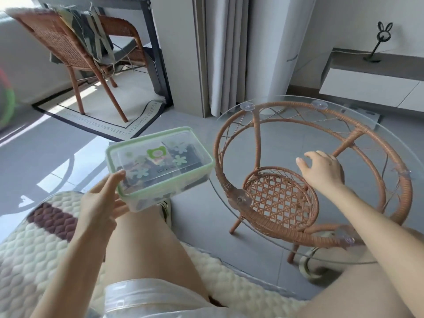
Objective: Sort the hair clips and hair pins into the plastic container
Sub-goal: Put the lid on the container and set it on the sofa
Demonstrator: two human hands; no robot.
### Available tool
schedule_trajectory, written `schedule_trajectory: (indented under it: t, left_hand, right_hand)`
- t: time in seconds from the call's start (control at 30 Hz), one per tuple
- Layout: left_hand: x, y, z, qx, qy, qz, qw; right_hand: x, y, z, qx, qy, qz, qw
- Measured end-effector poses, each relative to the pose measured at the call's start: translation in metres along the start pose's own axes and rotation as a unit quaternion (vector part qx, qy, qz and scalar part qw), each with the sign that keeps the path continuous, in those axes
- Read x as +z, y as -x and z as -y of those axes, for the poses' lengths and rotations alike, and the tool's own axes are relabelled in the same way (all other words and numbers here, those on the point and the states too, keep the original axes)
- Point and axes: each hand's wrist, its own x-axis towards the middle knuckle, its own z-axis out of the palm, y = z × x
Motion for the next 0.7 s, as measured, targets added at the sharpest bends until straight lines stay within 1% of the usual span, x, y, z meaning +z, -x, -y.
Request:
schedule_trajectory:
  t: [0.13, 0.23, 0.3, 0.4, 0.5, 0.57, 0.63, 0.7]
  left_hand:
    - [0.01, -0.033, -0.012, 0.036, -0.042, -0.019, 0.998]
    - [0.024, -0.067, -0.014, 0.016, -0.061, -0.028, 0.998]
    - [0.032, -0.09, -0.012, -0.016, -0.057, -0.013, 0.998]
    - [0.041, -0.12, -0.003, -0.017, -0.059, -0.006, 0.998]
    - [0.054, -0.151, 0.015, -0.01, -0.102, 0.011, 0.995]
    - [0.07, -0.161, 0.03, -0.034, -0.113, 0.03, 0.992]
    - [0.087, -0.165, 0.047, -0.061, -0.117, 0.051, 0.99]
    - [0.104, -0.167, 0.067, -0.086, -0.132, 0.089, 0.984]
  right_hand:
    - [0.01, -0.02, -0.003, -0.016, 0.038, -0.014, 0.999]
    - [0.012, -0.032, -0.001, -0.021, 0.067, -0.028, 0.997]
    - [0.013, -0.041, 0.001, -0.023, 0.078, -0.028, 0.996]
    - [0.016, -0.047, 0.0, -0.021, 0.07, -0.042, 0.996]
    - [0.019, -0.05, -0.001, -0.014, 0.068, -0.054, 0.996]
    - [0.019, -0.049, -0.001, -0.015, 0.075, -0.063, 0.995]
    - [0.019, -0.048, -0.002, -0.011, 0.084, -0.099, 0.991]
    - [0.02, -0.047, -0.003, 0.004, 0.116, -0.144, 0.983]
